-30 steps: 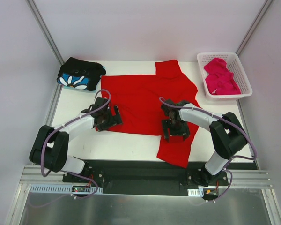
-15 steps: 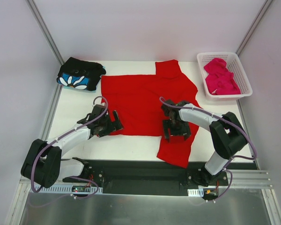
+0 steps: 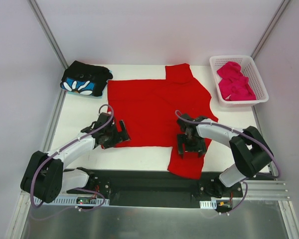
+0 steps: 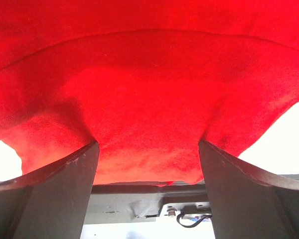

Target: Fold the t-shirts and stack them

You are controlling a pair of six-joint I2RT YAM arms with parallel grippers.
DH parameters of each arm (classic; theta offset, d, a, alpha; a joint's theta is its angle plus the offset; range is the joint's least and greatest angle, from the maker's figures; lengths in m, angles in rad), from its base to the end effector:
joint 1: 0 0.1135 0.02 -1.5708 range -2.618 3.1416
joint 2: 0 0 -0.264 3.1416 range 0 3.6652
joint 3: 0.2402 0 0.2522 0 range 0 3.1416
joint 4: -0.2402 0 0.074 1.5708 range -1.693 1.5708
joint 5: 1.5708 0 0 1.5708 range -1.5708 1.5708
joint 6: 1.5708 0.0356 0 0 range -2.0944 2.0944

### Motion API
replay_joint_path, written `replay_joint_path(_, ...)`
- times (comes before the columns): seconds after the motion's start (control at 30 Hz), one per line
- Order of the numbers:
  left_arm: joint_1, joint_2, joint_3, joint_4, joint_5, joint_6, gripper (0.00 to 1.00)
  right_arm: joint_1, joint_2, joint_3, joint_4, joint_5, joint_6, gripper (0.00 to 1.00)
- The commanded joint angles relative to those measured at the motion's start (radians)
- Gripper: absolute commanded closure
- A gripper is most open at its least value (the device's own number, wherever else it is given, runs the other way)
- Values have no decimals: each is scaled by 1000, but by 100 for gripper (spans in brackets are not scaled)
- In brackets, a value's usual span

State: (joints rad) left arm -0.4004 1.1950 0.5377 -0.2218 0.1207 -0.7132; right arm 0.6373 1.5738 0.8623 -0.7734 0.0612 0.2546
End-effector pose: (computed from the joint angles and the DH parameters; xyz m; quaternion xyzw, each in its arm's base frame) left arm 0.2041 -0.0910 0.1727 -0.1261 0.9308 -0.2270 0.2573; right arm 0.2062 0.1499 0.1539 -0.1886 0.9806 -0.0091 0.0519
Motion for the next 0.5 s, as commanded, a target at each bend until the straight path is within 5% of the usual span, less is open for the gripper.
replay_joint_path(0.0, -9, -8, -12, -168, -27, 26, 1, 4, -14, -78, 32, -34, 40, 15)
replay_joint_path(0.47, -9, -89, -7, -238, -43, 32, 1, 18, -75, -72, -52, 12, 9, 15)
